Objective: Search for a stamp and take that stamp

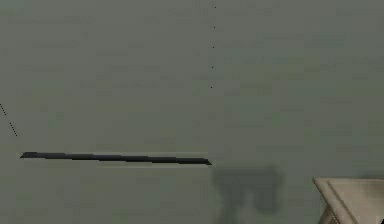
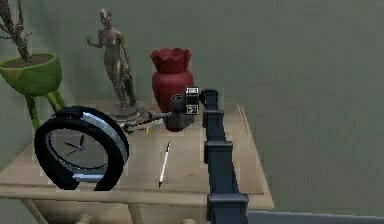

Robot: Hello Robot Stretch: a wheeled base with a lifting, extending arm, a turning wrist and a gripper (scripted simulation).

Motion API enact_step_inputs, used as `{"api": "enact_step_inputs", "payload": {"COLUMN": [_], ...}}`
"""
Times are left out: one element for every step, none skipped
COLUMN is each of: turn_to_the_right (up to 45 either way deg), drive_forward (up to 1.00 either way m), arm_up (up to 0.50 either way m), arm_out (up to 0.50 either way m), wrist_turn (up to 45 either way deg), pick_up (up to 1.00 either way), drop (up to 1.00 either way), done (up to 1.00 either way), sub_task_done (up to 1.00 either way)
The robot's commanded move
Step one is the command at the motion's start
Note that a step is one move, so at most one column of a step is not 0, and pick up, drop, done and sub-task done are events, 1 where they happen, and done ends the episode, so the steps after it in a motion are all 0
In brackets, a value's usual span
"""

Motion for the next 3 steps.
{"api": "enact_step_inputs", "payload": {"turn_to_the_right": [0.0, 0.0, 0.0], "drive_forward": [0.00, 0.00, 0.00], "arm_up": [0.00, 0.10, 0.00], "arm_out": [0.00, 0.00, 0.00], "wrist_turn": [0.0, 0.0, 0.0], "pick_up": [1.00, 0.00, 0.00], "drop": [0.00, 0.00, 0.00], "done": [0.00, 0.00, 1.00], "sub_task_done": [0.00, 0.00, 0.00]}}
